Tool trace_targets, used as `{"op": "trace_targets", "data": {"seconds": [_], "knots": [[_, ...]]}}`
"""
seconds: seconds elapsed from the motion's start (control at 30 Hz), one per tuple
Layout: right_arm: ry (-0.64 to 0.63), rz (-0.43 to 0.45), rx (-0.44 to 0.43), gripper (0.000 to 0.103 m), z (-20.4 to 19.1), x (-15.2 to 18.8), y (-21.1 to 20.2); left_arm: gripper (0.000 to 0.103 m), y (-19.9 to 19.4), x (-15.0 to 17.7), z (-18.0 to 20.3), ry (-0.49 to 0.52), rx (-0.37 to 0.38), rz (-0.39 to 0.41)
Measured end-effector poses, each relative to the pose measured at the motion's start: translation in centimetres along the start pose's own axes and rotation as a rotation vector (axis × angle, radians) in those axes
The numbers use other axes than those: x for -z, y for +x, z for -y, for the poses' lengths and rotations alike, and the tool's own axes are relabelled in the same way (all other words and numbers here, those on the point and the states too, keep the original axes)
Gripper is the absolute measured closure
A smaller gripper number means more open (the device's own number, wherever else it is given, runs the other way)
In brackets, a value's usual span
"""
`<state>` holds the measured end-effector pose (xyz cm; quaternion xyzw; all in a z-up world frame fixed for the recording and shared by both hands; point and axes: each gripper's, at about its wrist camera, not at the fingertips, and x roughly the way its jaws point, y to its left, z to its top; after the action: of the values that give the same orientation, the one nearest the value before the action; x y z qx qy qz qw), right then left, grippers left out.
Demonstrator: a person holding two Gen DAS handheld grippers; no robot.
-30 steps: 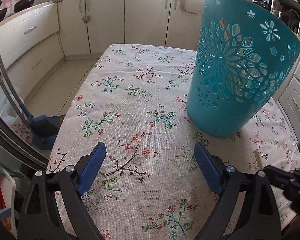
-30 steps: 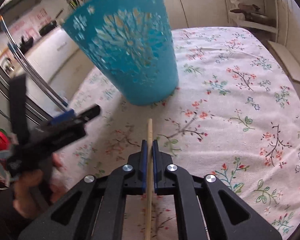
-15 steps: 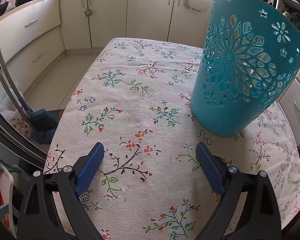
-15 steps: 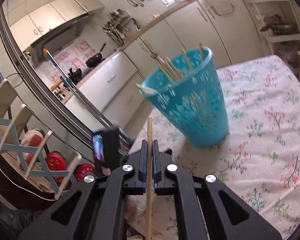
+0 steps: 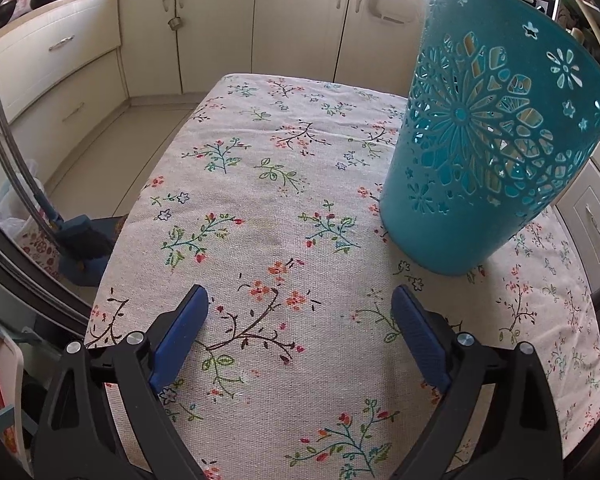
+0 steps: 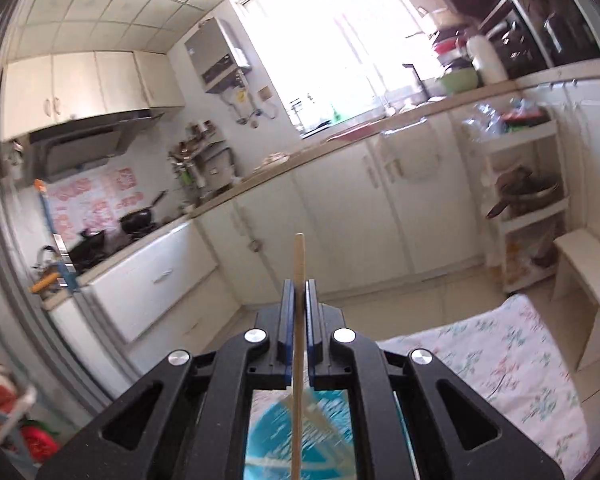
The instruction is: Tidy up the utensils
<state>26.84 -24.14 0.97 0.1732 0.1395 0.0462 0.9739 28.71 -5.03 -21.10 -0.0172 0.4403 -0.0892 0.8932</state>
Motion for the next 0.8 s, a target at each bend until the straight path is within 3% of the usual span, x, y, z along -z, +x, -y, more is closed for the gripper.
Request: {"op": "trace_targets", "data": {"seconds": [0.2, 0.47, 0.67, 0.8], "knots": [[-0.138, -0.022, 0.107, 0.097, -1.0, 2.6, 2.0, 0.013, 0.2, -0.2, -0.1, -0.004, 0.013, -0.007], [-0.158, -0.111, 0.069, 0.093, -0.8, 3.6, 1.0, 0.011, 0.4, -0.3, -0.1, -0.011, 0.009, -0.017], [-0.13, -0.174, 0.055, 0.063, 0.1, 4.6, -3.8, 0.009, 0.6, -0.4, -0.1, -0.016, 0.008, -0.024], [-0.112, -0.257, 0.093, 0.035, 0.4, 5.7, -8.2, 0.008, -0.8, -0.5, -0.1, 0.013, -0.019, -0.026]]}}
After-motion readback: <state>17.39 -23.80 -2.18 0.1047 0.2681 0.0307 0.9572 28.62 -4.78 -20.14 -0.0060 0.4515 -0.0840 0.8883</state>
